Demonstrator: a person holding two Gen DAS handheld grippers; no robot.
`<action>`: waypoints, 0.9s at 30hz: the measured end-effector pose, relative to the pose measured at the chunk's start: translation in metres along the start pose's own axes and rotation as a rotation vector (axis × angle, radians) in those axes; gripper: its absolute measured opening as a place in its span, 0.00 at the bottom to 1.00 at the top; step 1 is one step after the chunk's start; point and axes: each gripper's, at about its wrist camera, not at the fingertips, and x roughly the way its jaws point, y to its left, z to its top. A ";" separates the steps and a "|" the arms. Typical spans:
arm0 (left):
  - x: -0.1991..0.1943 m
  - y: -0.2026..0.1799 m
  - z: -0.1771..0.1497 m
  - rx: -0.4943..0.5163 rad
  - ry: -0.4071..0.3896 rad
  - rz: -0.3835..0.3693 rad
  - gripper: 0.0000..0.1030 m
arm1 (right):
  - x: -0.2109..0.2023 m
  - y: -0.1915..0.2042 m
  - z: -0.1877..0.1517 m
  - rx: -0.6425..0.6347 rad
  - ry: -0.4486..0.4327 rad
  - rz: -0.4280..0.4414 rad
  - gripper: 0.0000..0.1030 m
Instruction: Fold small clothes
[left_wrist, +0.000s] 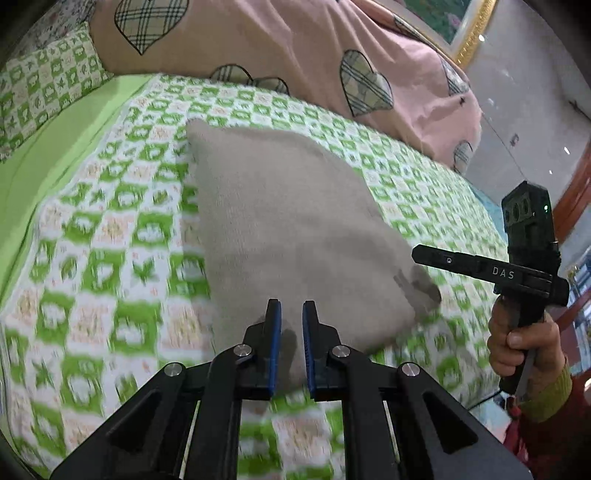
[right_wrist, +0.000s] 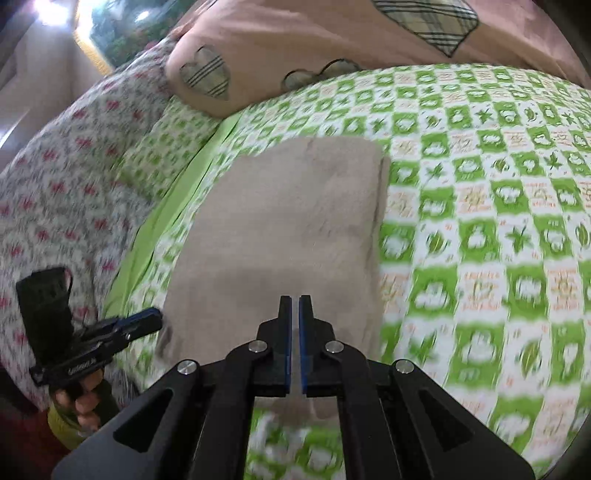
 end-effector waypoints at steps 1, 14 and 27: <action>0.002 0.000 -0.006 0.003 0.017 0.014 0.11 | 0.000 0.001 -0.006 -0.007 0.012 -0.006 0.04; 0.020 0.006 -0.027 -0.044 0.075 0.054 0.11 | 0.019 -0.021 -0.040 0.039 0.068 -0.131 0.04; -0.006 -0.016 -0.041 -0.026 0.086 0.164 0.38 | -0.016 -0.009 -0.059 0.039 0.073 -0.207 0.12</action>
